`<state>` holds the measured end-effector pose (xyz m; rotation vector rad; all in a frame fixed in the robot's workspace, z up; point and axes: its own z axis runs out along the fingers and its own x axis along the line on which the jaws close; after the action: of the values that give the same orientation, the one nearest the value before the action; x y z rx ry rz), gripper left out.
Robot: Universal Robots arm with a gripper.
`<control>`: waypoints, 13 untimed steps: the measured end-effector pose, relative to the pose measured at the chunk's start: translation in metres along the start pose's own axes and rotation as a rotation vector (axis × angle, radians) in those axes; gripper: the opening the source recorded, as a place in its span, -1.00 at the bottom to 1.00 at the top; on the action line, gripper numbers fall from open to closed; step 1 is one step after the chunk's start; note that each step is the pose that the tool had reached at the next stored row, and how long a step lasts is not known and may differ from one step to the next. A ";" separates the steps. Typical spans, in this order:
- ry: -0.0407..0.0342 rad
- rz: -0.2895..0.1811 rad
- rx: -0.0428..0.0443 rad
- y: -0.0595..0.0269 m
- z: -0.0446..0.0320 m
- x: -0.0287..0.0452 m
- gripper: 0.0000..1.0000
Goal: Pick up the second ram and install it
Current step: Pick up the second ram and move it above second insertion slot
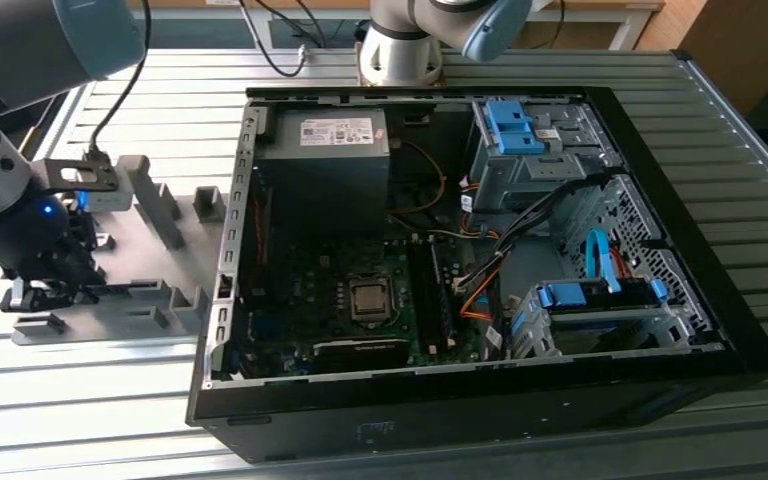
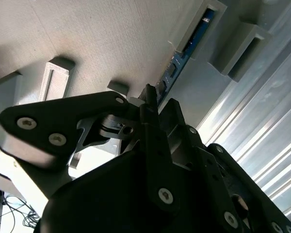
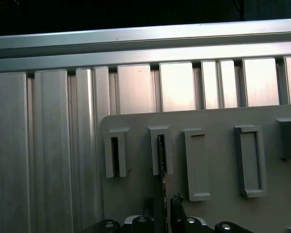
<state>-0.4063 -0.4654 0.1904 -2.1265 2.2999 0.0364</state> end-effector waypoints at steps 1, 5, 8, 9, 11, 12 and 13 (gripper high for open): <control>-0.0001 0.000 0.0000 0.0000 0.0001 0.0000 -0.45; -0.0001 0.000 0.0000 0.0000 0.0003 0.0000 -0.59; -0.0002 0.000 0.0000 0.0000 0.0004 0.0000 -0.62; -0.0003 0.000 -0.0001 0.0000 0.0005 0.0000 -0.72; -0.0004 0.000 0.0000 0.0000 0.0007 0.0000 -0.72; -0.0005 0.000 -0.0001 0.0000 0.0007 0.0000 -0.72; -0.0007 -0.001 -0.0001 0.0000 0.0009 0.0000 -0.72</control>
<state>-0.4063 -0.4655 0.1895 -2.1273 2.2985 0.0374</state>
